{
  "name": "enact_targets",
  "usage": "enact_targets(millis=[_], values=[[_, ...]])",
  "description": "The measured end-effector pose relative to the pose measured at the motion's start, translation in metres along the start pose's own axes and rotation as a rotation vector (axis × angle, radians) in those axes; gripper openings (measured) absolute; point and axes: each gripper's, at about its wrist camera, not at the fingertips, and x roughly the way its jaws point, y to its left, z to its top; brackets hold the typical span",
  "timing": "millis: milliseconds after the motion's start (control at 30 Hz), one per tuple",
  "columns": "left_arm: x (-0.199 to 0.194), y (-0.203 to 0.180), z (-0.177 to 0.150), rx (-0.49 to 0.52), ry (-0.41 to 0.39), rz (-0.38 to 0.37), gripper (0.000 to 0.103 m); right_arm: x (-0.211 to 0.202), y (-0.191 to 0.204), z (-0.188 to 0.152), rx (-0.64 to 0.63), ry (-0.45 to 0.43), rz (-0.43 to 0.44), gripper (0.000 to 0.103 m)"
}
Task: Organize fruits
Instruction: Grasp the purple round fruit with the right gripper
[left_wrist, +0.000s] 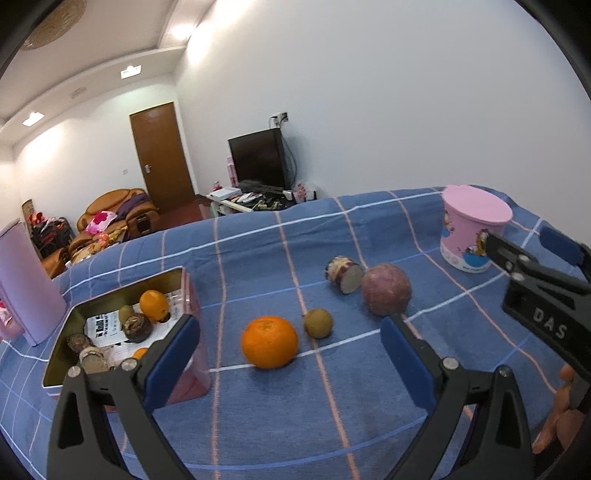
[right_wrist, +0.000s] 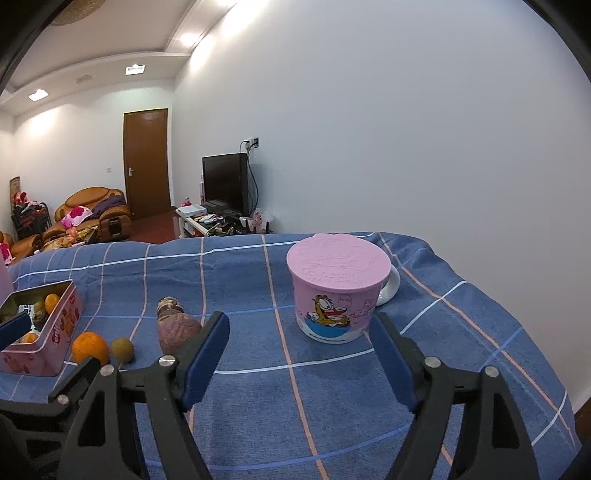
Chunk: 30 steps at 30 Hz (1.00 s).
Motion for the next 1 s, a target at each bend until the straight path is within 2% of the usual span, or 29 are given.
enact_targets(millis=[133, 267, 367, 467, 600, 700, 833, 1000], values=[[0.002, 0.020, 0.006, -0.049, 0.001, 0.019, 0.101, 0.003, 0.002, 0.000, -0.011, 0.015, 0.011, 0.080], [0.012, 0.048, 0.010, -0.099, 0.022, 0.103, 0.101, 0.004, 0.002, -0.001, -0.007, 0.036, 0.044, 0.080], [0.017, 0.069, 0.011, -0.150, 0.042, 0.145, 0.101, 0.008, 0.002, -0.002, 0.007, 0.077, 0.111, 0.080], [0.022, 0.081, 0.011, -0.185, 0.056, 0.137, 0.101, 0.014, 0.007, -0.004, 0.008, 0.130, 0.198, 0.079], [0.024, 0.098, 0.012, -0.225, 0.070, 0.097, 0.100, 0.026, 0.020, -0.003, 0.013, 0.204, 0.299, 0.065], [0.023, 0.107, 0.014, -0.250, 0.052, 0.104, 0.101, 0.039, 0.034, 0.003, 0.025, 0.259, 0.380, 0.060], [0.025, 0.118, 0.016, -0.260, 0.042, 0.150, 0.101, 0.056, 0.059, 0.011, -0.029, 0.284, 0.376, 0.060], [0.030, 0.128, 0.014, -0.285, 0.054, 0.145, 0.100, 0.096, 0.076, 0.003, 0.017, 0.406, 0.354, 0.060]])
